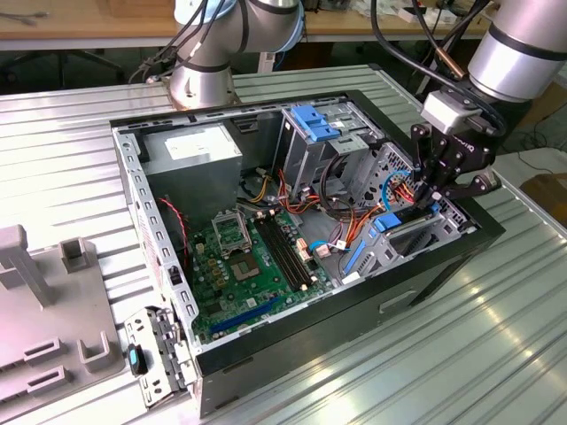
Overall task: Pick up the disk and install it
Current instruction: 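Insert the first disk wire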
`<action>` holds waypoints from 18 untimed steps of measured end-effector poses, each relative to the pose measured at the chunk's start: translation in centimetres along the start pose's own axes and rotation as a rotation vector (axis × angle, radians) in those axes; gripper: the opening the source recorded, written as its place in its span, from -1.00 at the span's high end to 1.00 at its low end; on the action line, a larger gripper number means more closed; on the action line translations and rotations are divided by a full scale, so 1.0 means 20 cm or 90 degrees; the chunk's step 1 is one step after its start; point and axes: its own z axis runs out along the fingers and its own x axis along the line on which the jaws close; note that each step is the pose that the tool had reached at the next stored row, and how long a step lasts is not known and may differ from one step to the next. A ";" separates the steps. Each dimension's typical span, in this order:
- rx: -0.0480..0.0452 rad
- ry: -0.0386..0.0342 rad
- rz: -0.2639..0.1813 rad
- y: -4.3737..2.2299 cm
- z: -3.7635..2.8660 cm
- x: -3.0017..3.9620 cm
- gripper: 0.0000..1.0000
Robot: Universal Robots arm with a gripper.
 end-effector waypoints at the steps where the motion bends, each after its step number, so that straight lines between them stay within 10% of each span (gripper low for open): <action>1: 0.0000 0.0000 0.000 0.000 0.001 0.000 0.67; 18: 0.0012 -0.0002 0.004 0.000 0.007 -0.006 0.67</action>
